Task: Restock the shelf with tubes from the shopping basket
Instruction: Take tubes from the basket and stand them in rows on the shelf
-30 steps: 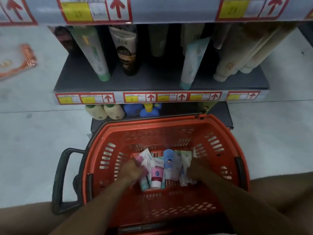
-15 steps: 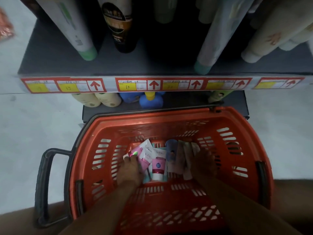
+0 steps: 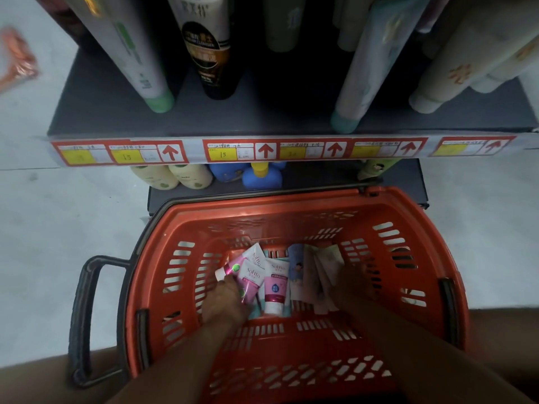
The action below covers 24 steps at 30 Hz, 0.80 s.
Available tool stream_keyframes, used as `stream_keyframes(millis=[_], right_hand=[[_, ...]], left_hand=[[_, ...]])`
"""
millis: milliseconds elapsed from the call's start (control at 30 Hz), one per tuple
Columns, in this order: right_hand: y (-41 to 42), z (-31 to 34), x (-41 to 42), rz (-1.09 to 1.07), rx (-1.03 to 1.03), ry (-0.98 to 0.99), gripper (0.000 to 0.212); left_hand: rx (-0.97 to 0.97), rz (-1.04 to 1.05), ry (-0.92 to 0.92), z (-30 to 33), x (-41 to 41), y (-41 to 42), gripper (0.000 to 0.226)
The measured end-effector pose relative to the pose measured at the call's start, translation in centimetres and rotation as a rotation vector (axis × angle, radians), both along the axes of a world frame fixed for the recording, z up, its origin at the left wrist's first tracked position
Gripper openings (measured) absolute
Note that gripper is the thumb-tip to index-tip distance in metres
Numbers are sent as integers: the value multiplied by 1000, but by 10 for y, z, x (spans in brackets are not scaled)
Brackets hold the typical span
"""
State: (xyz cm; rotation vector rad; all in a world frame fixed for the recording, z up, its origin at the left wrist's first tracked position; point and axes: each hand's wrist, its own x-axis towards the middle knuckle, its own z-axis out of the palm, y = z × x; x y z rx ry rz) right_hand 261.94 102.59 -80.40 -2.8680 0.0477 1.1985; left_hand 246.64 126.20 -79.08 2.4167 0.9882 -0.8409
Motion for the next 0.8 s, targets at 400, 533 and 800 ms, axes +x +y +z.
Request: stream_keyframes(millis=[400,533,800], right_hand=[[8,57,-2,86,269,-154,61],[14,92,-3,160,293,-264,50],[18,164,11,264,416,-406,60]], left_hand=[[-95,226,-163,60,9,-2,60],[-126,209,-277,93,14,-10,54],[-93,162,-499,157,20,-15,51]])
